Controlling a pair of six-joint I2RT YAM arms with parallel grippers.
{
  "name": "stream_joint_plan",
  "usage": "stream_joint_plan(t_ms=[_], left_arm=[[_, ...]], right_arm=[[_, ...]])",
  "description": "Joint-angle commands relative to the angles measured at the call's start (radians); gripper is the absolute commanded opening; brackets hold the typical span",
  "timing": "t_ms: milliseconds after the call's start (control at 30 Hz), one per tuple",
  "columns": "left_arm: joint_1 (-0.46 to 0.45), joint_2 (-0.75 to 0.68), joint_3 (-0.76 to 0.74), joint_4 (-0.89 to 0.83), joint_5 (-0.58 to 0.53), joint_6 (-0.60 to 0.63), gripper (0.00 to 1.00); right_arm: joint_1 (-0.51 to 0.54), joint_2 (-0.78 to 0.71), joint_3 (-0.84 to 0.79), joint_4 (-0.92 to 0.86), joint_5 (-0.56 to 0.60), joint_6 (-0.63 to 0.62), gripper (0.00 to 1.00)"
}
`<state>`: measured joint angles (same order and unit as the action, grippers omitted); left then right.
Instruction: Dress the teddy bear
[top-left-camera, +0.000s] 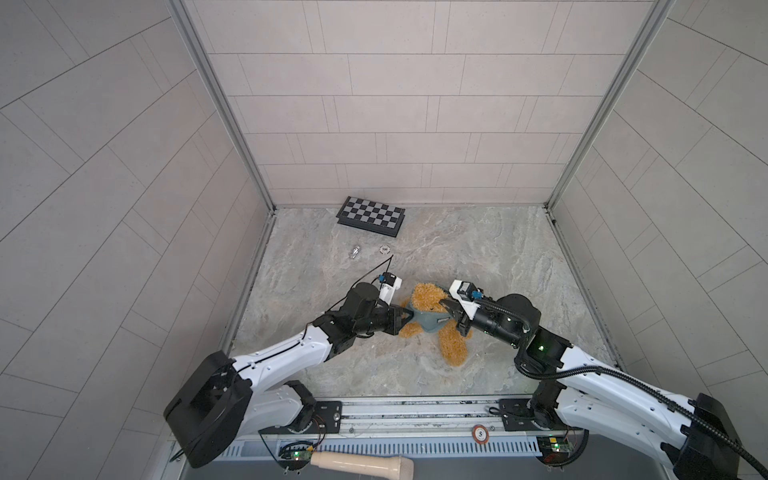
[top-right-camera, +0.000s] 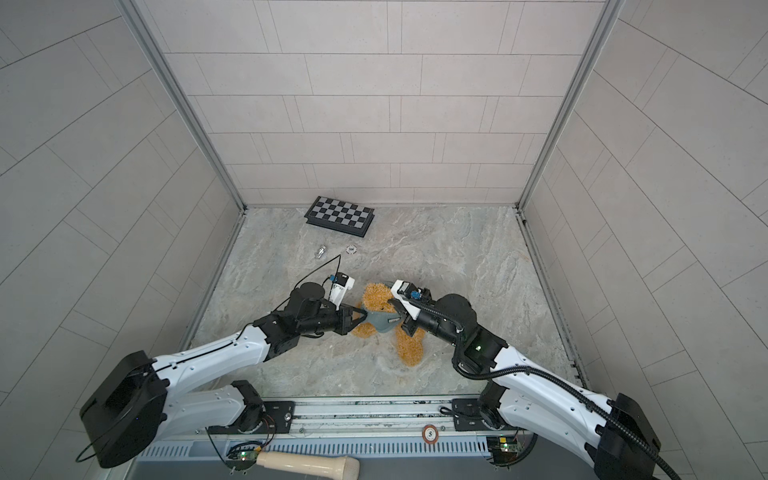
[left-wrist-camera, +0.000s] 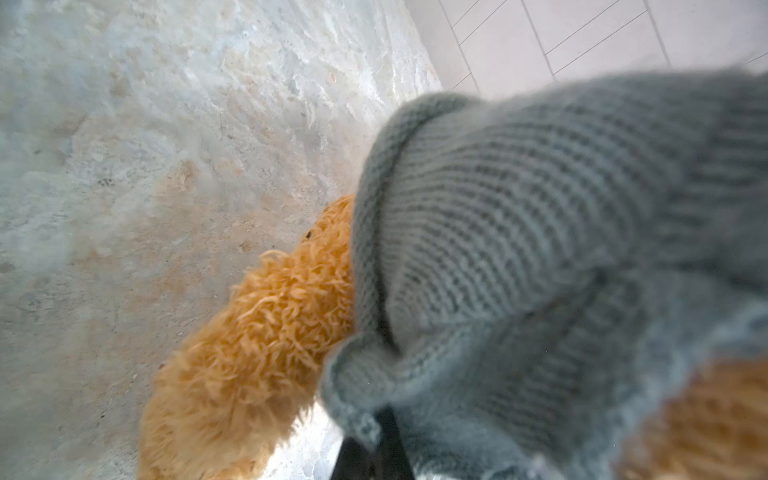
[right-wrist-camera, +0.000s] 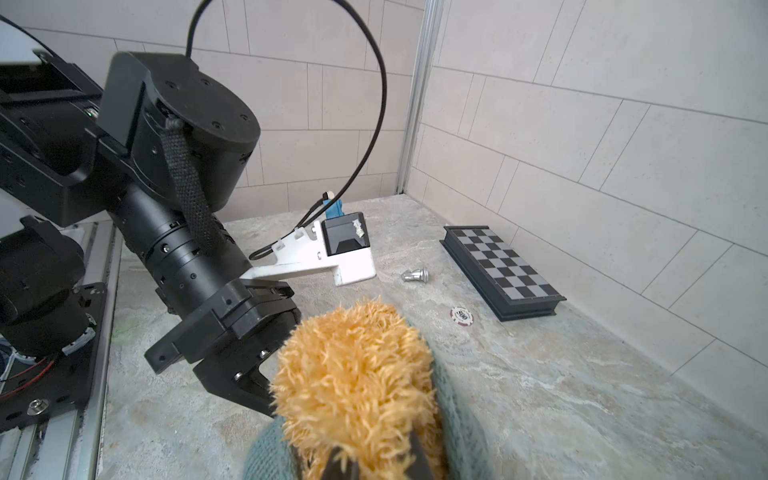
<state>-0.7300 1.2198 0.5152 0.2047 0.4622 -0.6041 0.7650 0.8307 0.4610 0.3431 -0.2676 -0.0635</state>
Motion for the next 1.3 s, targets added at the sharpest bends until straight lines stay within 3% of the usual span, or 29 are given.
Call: stream_joint_plan(t_ms=[0, 300, 400, 500, 600, 633, 667, 767, 900, 1100, 1267], left_arm=[[-0.008, 0.089, -0.072, -0.211, -0.083, 0.027, 0.0], [-0.002, 0.081, -0.081, -0.231, -0.105, 0.061, 0.0], [-0.013, 0.005, -0.065, -0.229, -0.033, 0.095, 0.0], [-0.051, -0.109, 0.018, -0.388, -0.061, 0.183, 0.0], [-0.082, -0.232, 0.072, -0.52, -0.149, 0.229, 0.64], [-0.084, -0.267, 0.1, -0.593, -0.185, 0.25, 0.76], [-0.085, -0.302, 0.126, -0.647, -0.206, 0.272, 0.81], [-0.115, -0.408, 0.231, -0.819, -0.276, 0.346, 0.81], [-0.161, -0.454, 0.392, -0.931, -0.295, 0.451, 0.79], [-0.228, -0.276, 0.638, -0.937, -0.329, 0.623, 0.78], [-0.229, -0.139, 0.738, -0.903, -0.32, 0.74, 0.78]], right_arm=[[0.002, -0.099, 0.049, 0.319, 0.043, 0.003, 0.0], [0.002, -0.102, 0.021, 0.318, 0.078, -0.007, 0.0], [0.002, -0.076, 0.025, 0.306, 0.016, -0.014, 0.0], [0.002, -0.053, 0.035, 0.261, -0.079, -0.052, 0.0], [0.002, -0.063, 0.061, 0.137, -0.119, -0.121, 0.0], [0.0, -0.069, 0.077, 0.072, -0.126, -0.154, 0.0], [0.0, -0.075, 0.094, 0.009, -0.128, -0.186, 0.0], [0.001, -0.071, 0.151, -0.153, -0.141, -0.273, 0.0], [0.001, -0.02, 0.199, -0.192, -0.165, -0.32, 0.0], [0.004, 0.021, 0.259, -0.255, -0.241, -0.381, 0.0], [0.008, 0.023, 0.266, -0.277, -0.274, -0.389, 0.0]])
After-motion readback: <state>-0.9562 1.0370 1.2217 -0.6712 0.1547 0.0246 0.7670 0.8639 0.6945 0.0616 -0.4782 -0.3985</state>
